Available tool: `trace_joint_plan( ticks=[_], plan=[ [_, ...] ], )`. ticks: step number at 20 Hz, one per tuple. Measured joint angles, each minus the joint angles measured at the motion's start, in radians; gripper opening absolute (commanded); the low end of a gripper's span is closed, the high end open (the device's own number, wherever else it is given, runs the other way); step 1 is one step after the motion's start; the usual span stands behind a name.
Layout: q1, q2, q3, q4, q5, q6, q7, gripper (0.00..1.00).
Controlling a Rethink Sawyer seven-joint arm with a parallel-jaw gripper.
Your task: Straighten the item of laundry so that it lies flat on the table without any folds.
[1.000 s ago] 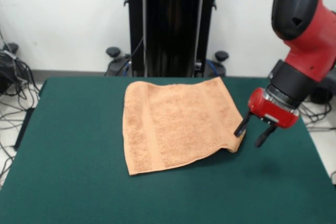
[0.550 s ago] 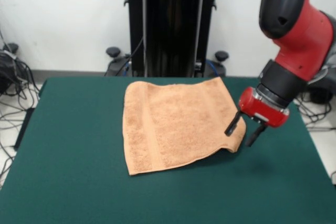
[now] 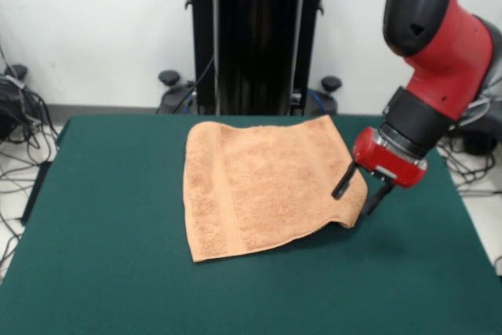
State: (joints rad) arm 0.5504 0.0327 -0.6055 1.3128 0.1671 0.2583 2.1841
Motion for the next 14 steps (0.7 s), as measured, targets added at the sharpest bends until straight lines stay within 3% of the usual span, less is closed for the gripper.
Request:
trace_joint_plan(
  ticks=[14],
  plan=[
    [0.006, 0.002, 0.0, 0.0, 0.016, 0.0, 0.0, 1.0]
  ],
)
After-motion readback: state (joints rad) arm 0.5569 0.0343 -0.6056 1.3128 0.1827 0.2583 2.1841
